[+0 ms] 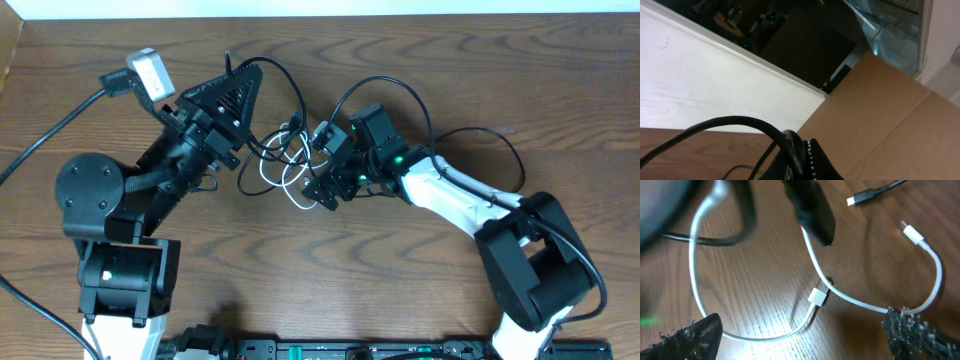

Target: Untangle cables

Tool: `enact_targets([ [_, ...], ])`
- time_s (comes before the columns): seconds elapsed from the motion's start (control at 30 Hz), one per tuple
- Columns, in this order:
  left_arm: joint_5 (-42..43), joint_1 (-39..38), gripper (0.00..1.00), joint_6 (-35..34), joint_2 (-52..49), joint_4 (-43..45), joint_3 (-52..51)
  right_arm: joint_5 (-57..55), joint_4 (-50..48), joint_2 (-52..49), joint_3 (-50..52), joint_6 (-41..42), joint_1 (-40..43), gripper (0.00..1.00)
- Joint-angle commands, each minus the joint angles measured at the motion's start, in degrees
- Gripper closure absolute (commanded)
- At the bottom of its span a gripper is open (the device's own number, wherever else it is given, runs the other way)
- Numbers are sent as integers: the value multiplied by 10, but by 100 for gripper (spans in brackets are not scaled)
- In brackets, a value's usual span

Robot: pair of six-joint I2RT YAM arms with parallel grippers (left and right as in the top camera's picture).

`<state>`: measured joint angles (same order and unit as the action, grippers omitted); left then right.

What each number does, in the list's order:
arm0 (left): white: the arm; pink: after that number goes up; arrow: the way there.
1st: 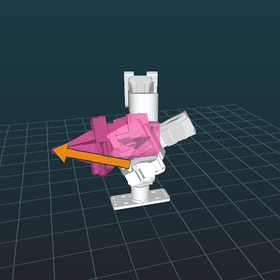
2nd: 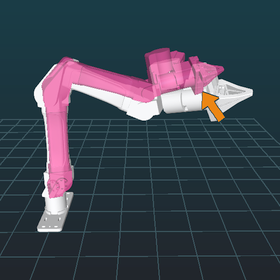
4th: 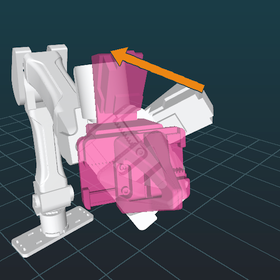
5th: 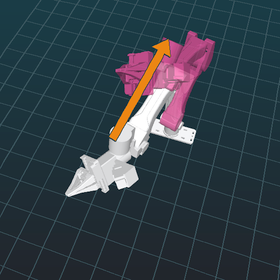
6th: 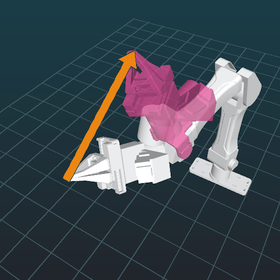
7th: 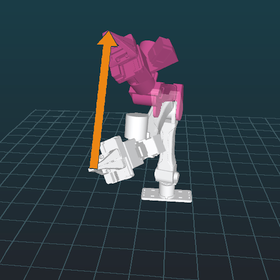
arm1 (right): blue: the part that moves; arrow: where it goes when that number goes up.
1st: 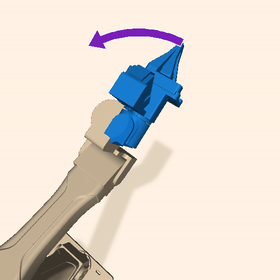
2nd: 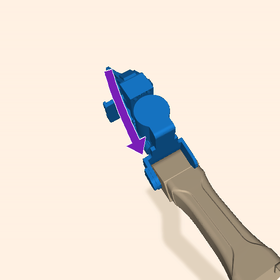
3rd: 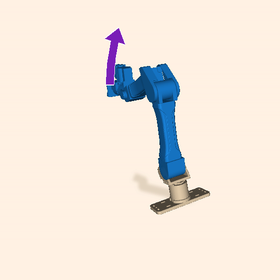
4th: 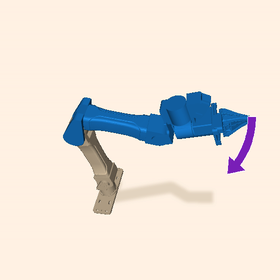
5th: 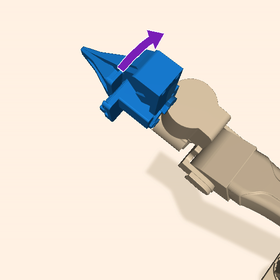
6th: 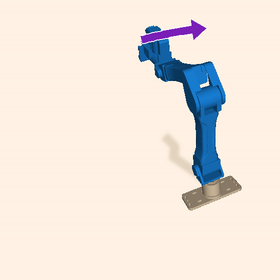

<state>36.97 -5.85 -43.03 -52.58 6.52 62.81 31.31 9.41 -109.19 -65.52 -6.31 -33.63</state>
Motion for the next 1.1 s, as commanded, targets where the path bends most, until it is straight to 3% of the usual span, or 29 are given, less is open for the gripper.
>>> enact_targets([
  [0.0,-1,-1,92,-4,10,11,9,6,-3,-20,-3,16,-7,1],
  [0.03,-1,-1,93,-4,10,11,9,6,-5,-25,-3,16,-8,11],
  [0.07,-1,-1,92,-4,11,11,9,6,-5,-28,-3,21,-9,34],
  [0.1,-1,-1,92,-4,12,11,9,6,-8,-31,-3,28,-9,71],
  [0.13,0,-1,92,-4,12,11,9,6,-8,-31,-3,37,-9,99],
  [0.3,1,-1,92,2,11,-10,9,8,-10,-18,-5,92,7,99],
  [0.43,-4,-1,92,45,7,-43,9,34,7,32,-7,97,32,99],
  [0.7,-6,-1,92,103,-30,-66,9,25,87,208,-13,116,113,99],
  [1.07,-100,0,92,170,-128,-163,9,16,212,408,-65,131,250,99],
])
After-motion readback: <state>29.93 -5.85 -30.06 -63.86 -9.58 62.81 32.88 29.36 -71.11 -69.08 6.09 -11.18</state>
